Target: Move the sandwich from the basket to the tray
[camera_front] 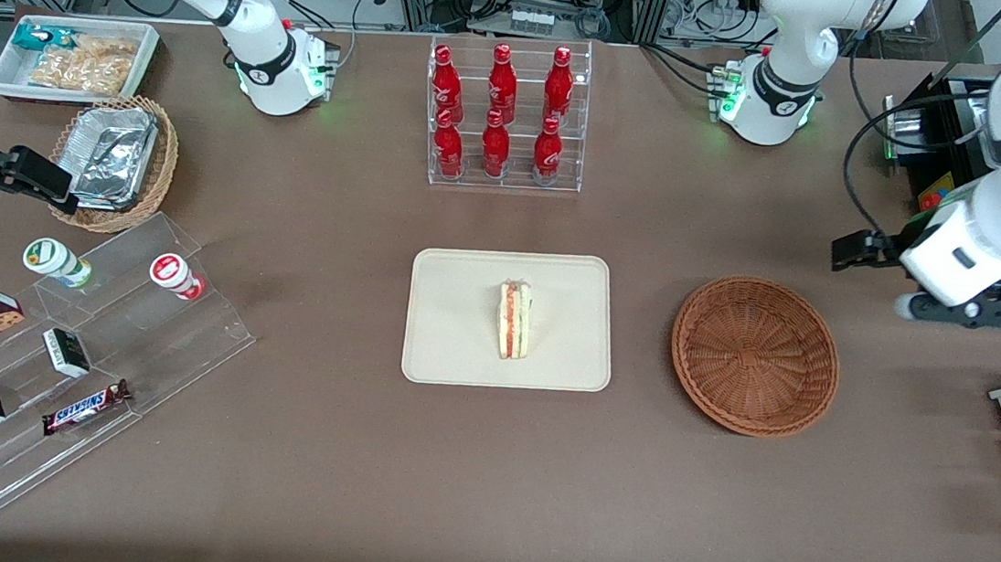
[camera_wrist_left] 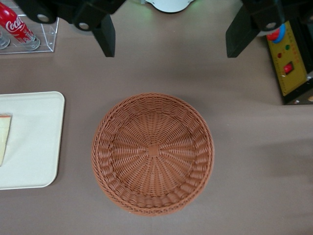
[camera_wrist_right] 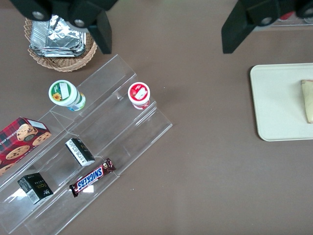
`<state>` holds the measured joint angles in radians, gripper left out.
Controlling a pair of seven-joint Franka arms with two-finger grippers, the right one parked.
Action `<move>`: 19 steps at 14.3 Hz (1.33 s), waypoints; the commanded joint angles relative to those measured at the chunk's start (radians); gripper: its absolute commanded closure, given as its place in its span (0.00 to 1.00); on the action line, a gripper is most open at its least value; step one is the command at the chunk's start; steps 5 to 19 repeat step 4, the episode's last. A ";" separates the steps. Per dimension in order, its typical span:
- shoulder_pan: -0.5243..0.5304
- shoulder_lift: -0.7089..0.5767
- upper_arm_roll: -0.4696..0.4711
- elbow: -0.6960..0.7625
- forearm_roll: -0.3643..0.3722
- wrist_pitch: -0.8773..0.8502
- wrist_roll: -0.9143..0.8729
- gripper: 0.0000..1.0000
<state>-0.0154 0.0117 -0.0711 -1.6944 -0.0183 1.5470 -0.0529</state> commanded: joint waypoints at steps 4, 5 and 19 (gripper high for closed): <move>0.014 -0.084 -0.012 0.025 0.037 -0.034 0.022 0.00; 0.014 -0.084 -0.012 0.025 0.037 -0.034 0.022 0.00; 0.014 -0.084 -0.012 0.025 0.037 -0.034 0.022 0.00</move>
